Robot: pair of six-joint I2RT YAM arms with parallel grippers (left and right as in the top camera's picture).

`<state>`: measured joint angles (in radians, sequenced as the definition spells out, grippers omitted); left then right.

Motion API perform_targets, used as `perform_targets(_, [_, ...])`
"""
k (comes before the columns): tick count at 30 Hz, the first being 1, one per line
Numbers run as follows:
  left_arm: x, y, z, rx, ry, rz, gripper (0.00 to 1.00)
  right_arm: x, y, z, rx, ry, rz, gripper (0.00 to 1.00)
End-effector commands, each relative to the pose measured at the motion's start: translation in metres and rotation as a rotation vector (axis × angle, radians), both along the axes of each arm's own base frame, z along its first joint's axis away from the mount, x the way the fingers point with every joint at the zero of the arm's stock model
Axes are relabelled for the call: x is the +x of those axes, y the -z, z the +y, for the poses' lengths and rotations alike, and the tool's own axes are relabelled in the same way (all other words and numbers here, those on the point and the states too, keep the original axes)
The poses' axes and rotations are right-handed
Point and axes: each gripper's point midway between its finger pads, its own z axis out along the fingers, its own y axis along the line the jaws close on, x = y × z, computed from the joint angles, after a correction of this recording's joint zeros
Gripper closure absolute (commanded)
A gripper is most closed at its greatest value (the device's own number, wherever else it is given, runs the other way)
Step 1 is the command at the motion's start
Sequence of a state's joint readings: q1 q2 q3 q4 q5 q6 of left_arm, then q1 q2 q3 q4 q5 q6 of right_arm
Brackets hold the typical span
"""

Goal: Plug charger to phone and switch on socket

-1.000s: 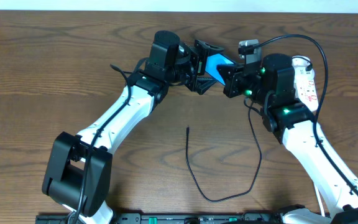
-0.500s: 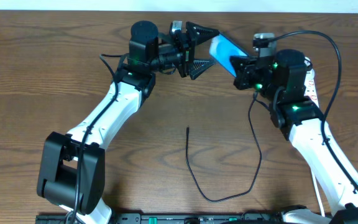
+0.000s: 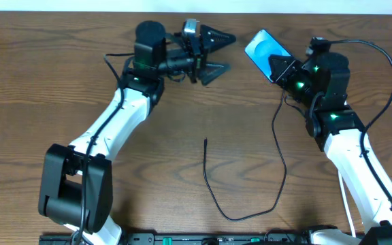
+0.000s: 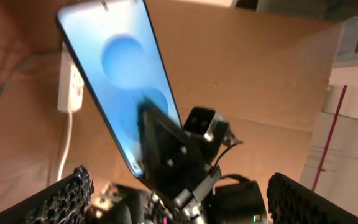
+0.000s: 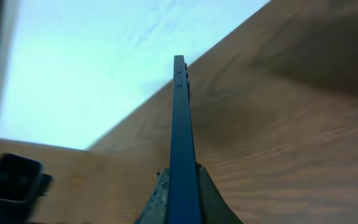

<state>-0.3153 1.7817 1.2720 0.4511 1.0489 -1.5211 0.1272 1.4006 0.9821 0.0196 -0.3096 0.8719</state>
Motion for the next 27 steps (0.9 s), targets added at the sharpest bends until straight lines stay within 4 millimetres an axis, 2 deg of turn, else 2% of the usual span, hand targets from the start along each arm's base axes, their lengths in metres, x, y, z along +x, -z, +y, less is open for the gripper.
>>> perform_targets(1, [0.014, -0.018, 0.027, 0.004, -0.057, -0.098, 0.09, -0.001, -0.024, 0.013, 0.209, -0.013, 0.011, 0.99])
perform_targets(5, [0.033, -0.017, 0.048, 0.033, -0.147, -0.152, 0.09, -0.001, -0.044, 0.023, 0.323, -0.049, -0.01, 0.99])
perform_targets(10, [0.062, -0.015, 0.066, 0.065, -0.334, -0.154, 0.09, -0.005, -0.047, 0.037, 0.462, -0.036, 0.069, 0.99])
perform_targets(15, [0.079, -0.014, 0.079, 0.086, -0.458, -0.155, 0.09, -0.009, -0.053, 0.057, 0.593, -0.014, 0.13, 0.99])
perform_targets(19, [0.081, -0.013, 0.076, 0.09, -0.483, -0.152, 0.09, -0.01, -0.055, 0.07, 0.647, 0.023, 0.146, 0.99])
perform_targets(26, [0.073, -0.014, 0.058, 0.069, -0.451, -0.126, 0.09, -0.012, -0.058, 0.084, 0.681, 0.056, 0.146, 0.99])
perform_targets(27, [0.072, -0.014, 0.056, 0.059, -0.448, -0.108, 0.12, -0.012, -0.06, 0.084, 0.685, 0.053, 0.136, 0.99])
